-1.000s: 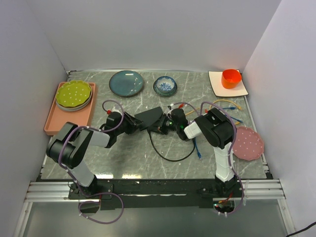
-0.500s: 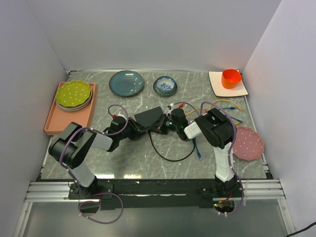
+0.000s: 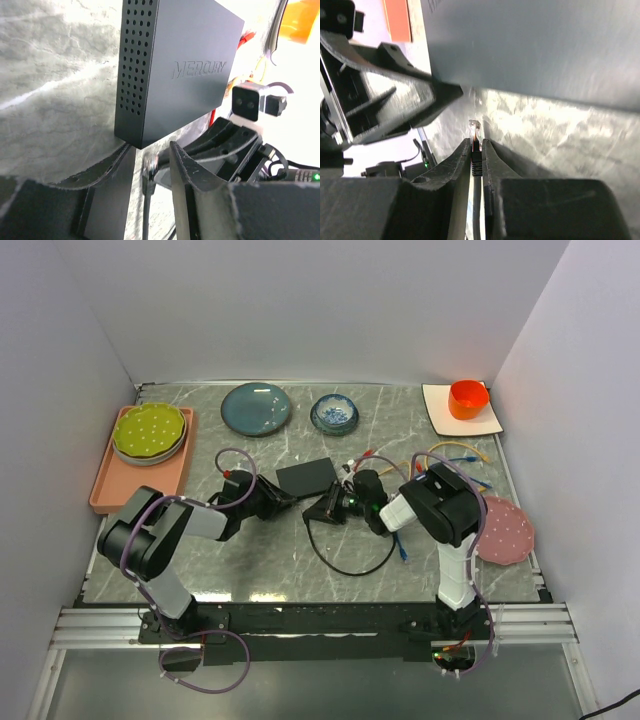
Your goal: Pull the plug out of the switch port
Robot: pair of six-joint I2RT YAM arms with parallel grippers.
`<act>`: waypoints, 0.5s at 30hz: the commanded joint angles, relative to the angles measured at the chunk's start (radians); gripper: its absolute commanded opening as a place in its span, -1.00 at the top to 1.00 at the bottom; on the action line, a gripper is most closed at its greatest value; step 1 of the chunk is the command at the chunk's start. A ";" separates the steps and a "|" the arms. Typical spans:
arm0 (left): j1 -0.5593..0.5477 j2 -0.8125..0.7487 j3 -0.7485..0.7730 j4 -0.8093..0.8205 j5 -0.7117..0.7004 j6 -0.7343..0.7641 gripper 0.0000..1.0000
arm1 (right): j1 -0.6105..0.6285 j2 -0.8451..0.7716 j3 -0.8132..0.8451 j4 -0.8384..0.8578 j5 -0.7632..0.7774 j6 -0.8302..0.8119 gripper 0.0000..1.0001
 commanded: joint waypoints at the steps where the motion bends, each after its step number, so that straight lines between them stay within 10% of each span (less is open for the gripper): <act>1: 0.005 0.003 0.030 0.046 -0.009 -0.016 0.21 | 0.018 -0.008 -0.056 -0.046 0.002 -0.047 1.00; 5: 0.005 -0.043 0.007 0.071 -0.009 -0.018 0.20 | 0.018 -0.115 -0.120 -0.025 0.044 -0.064 1.00; 15: -0.029 -0.397 -0.166 0.031 -0.064 -0.002 0.10 | 0.003 -0.724 0.192 -0.768 0.482 -0.472 1.00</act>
